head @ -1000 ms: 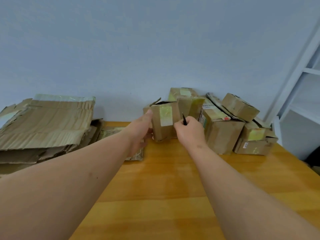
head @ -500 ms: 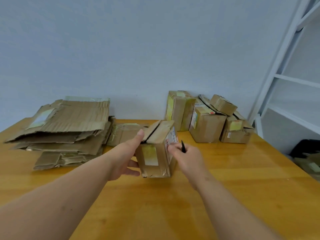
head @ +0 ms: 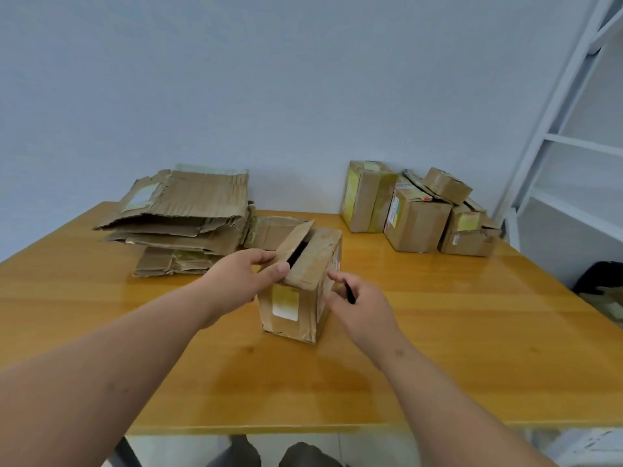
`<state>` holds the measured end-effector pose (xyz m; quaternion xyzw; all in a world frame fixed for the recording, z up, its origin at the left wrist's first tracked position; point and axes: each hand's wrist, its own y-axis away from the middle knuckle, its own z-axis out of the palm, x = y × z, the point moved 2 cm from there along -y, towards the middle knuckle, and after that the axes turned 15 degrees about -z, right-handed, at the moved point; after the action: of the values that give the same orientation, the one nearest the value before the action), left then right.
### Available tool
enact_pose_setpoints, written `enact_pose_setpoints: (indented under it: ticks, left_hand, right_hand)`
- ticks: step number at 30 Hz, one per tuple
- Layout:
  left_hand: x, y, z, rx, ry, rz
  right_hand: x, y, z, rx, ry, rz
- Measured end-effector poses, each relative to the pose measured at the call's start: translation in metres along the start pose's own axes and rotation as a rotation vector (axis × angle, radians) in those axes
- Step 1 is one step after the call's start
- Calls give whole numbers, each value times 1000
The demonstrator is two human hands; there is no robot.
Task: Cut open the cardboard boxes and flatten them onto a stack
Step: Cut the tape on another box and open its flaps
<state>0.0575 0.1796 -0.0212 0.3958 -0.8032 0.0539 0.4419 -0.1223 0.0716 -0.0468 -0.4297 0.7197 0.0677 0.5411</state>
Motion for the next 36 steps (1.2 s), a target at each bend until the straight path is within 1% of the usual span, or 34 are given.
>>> enact_pose_setpoints:
  ticks: [2, 4, 7, 9, 11, 14, 16, 18, 20, 22, 24, 25, 27, 30, 32, 35, 36]
  left_hand:
    - [-1, 3, -3, -22, -11, 20]
    - [1, 7, -4, -66, 50, 42]
    - [2, 10, -8, -90, 135, 65]
    - [4, 10, -12, -80, 149, 72]
    - [6, 9, -14, -63, 128, 81]
    - [9, 9, -15, 11, 95, 131]
    - [13, 11, -14, 95, 12, 197]
    - [21, 16, -12, 168, -234, 261]
    - [30, 21, -7, 205, -482, 269]
    - [33, 20, -2, 155, -609, 204]
    - [30, 16, 1, 37, -706, 103]
    - [29, 16, 1, -5, -758, 81]
    - [26, 15, 0, -32, -749, 98]
    - [23, 16, -3, 62, -579, 169]
    - [25, 22, -4, 111, -549, 223]
    - [23, 26, -7, 222, -641, 328]
    - [21, 25, -8, 224, -690, 352]
  right_hand:
    - [-3, -4, -4, 55, 34, 4]
    - [-3, -9, -8, 114, 111, -5]
    - [2, -19, -17, 223, 215, -22]
    - [4, -23, -22, 209, 238, 2]
    - [7, -24, -27, 132, 248, 45]
    - [10, -24, -29, 69, 101, 88]
    - [13, -23, -31, 53, 31, 105]
    - [16, -22, -34, 30, 21, 109]
    - [18, -21, -37, 31, -11, 128]
    - [18, -22, -39, 41, -66, 163]
    - [18, -22, -39, 10, -57, 171]
    - [18, -22, -39, -17, -35, 161]
    - [17, -20, -38, -45, 1, 126]
    - [15, -17, -40, -12, 27, 112]
    - [16, -17, -43, 27, 38, 161]
    - [17, -22, -50, 76, -36, 280]
    - [16, -25, -53, 86, -53, 311]
